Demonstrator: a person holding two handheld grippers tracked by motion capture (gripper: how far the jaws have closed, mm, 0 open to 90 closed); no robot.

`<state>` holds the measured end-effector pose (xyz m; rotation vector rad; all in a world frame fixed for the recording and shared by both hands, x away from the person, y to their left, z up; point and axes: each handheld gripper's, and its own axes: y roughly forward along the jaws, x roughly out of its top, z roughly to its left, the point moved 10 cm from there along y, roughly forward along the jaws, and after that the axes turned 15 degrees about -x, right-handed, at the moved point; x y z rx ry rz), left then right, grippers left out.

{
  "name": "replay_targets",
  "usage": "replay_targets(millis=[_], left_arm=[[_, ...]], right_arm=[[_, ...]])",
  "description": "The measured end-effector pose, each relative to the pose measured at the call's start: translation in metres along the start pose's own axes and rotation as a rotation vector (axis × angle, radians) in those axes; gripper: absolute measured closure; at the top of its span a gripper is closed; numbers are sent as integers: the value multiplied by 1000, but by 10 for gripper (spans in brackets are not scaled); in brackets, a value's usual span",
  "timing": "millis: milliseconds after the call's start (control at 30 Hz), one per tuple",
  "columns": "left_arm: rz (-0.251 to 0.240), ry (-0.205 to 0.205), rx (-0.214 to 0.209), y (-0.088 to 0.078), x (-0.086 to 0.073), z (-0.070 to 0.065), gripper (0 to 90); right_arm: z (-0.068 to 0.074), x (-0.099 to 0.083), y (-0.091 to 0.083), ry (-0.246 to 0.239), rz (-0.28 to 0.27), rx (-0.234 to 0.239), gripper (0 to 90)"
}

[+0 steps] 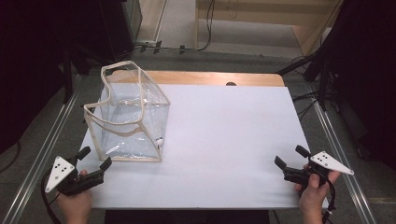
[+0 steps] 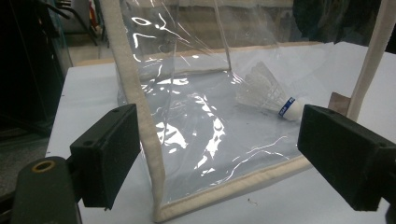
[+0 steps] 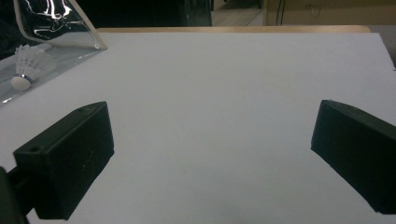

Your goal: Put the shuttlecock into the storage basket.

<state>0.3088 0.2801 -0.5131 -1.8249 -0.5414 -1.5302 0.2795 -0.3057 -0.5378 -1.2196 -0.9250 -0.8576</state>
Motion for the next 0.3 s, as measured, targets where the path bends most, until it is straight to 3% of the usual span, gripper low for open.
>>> replay_targets(millis=[100,300], left_arm=[[-16,-7,-25,-1,1,-2,138],[-18,-6,-18,-1,2,-1,138]], right_arm=[[-6,-1,-1,9,-6,-10,0],[-8,-2,-2,24,-3,-13,0]])
